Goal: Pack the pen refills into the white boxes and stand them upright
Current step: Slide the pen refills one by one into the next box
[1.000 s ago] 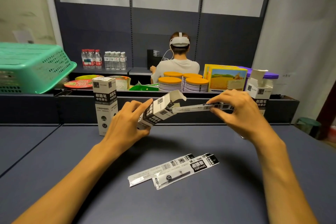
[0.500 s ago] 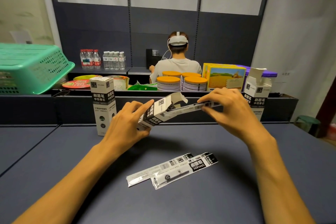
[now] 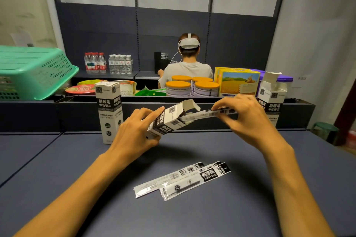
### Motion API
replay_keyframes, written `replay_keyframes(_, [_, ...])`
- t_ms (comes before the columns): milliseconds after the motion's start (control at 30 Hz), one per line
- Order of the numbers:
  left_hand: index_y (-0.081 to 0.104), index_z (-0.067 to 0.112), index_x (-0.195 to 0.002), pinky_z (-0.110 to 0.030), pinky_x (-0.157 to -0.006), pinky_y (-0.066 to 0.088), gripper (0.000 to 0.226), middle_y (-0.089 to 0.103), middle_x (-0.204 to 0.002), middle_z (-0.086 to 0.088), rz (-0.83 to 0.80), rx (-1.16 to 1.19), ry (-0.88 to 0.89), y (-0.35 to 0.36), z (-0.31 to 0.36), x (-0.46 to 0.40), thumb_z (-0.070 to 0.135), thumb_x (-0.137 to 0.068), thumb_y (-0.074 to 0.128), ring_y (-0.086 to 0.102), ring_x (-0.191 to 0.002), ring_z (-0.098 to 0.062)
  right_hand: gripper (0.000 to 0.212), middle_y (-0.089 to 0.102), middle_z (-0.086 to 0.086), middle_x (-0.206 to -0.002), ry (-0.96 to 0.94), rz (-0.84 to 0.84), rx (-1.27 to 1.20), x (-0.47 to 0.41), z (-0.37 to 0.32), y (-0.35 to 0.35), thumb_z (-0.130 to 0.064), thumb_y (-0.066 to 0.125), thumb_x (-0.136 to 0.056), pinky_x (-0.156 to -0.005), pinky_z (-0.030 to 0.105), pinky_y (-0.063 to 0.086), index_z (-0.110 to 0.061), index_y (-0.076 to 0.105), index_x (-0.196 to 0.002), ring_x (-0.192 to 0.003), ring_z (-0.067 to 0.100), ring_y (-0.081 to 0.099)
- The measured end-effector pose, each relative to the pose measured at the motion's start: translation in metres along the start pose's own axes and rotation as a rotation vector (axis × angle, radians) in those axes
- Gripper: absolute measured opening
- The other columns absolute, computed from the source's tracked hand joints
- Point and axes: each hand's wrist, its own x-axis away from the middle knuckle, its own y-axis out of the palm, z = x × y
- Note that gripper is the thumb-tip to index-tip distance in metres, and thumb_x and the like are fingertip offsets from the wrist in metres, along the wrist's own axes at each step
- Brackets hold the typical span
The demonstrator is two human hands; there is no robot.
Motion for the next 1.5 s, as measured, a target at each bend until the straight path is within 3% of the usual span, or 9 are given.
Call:
replay_keyframes(300, [0.042, 0.019, -0.144, -0.033, -0.058, 0.053, 0.093, 0.057, -0.114, -0.006, -0.006, -0.010, 0.010, 0.000, 0.000, 0.000, 0.023, -0.063, 0.087, 0.053, -0.097, -0.020, 0.021, 0.069, -0.007, -0.088, -0.128, 0.017, 0.112, -0.008, -0.023, 0.018, -0.021, 0.075, -0.082, -0.084, 0.031, 0.036, -0.026, 0.067, -0.100, -0.083, 0.016, 0.059])
replay_keyframes(667, [0.044, 0.017, -0.142, -0.033, -0.058, 0.053, 0.092, 0.057, -0.112, -0.007, 0.020, -0.009, 0.050, 0.000, 0.004, -0.001, 0.019, -0.061, 0.087, 0.055, -0.095, -0.022, 0.029, 0.072, 0.000, -0.094, -0.244, 0.023, 0.176, -0.014, -0.042, 0.046, -0.018, 0.079, -0.076, -0.078, 0.038, 0.047, -0.020, 0.068, -0.104, -0.080, 0.021, 0.063])
replay_keyframes(833, [0.043, 0.019, -0.143, -0.032, -0.058, 0.052, 0.091, 0.057, -0.114, -0.006, 0.018, -0.003, 0.036, 0.000, 0.003, -0.001, 0.023, -0.063, 0.086, 0.053, -0.097, -0.020, 0.038, 0.071, -0.004, -0.099, -0.085, -0.006, -0.008, -0.012, -0.036, 0.032, -0.034, 0.073, -0.082, -0.082, 0.029, 0.042, -0.025, 0.062, -0.117, -0.086, 0.016, 0.060])
replay_keyframes(933, [0.043, 0.019, -0.143, -0.032, -0.057, 0.052, 0.091, 0.057, -0.114, -0.005, 0.018, -0.002, 0.037, 0.000, 0.004, -0.001, 0.023, -0.063, 0.086, 0.053, -0.097, -0.020, 0.028, 0.071, -0.006, -0.101, 0.022, -0.044, -0.115, -0.012, -0.030, 0.026, -0.031, 0.069, -0.085, -0.076, 0.034, 0.052, -0.028, 0.062, -0.111, -0.089, 0.014, 0.063])
replay_keyframes(1100, [0.046, 0.017, -0.141, -0.034, -0.057, 0.054, 0.092, 0.057, -0.112, -0.008, 0.024, -0.005, 0.050, -0.002, 0.004, -0.001, 0.020, -0.060, 0.088, 0.055, -0.094, -0.022, 0.019, 0.072, -0.004, -0.103, 0.023, -0.092, -0.186, -0.013, -0.033, 0.033, -0.022, 0.071, -0.085, -0.076, 0.044, 0.056, -0.025, 0.068, -0.103, -0.094, 0.016, 0.067])
replay_keyframes(1300, [0.048, 0.015, -0.140, -0.033, -0.060, 0.054, 0.091, 0.058, -0.112, -0.010, 0.020, -0.015, 0.075, -0.002, 0.005, -0.001, 0.018, -0.059, 0.089, 0.057, -0.095, -0.024, 0.025, 0.072, 0.001, -0.104, -0.087, -0.034, -0.103, -0.012, -0.048, 0.044, -0.020, 0.073, -0.083, -0.068, 0.033, 0.057, -0.022, 0.069, -0.108, -0.091, 0.020, 0.068])
replay_keyframes(1500, [0.046, 0.016, -0.141, -0.031, -0.058, 0.052, 0.091, 0.058, -0.112, -0.008, 0.015, -0.019, 0.058, -0.002, 0.003, -0.001, 0.020, -0.060, 0.088, 0.055, -0.096, -0.022, 0.023, 0.072, -0.007, -0.103, 0.028, -0.020, -0.195, -0.012, -0.034, 0.039, -0.026, 0.070, -0.086, -0.073, 0.039, 0.056, -0.028, 0.067, -0.108, -0.093, 0.013, 0.066])
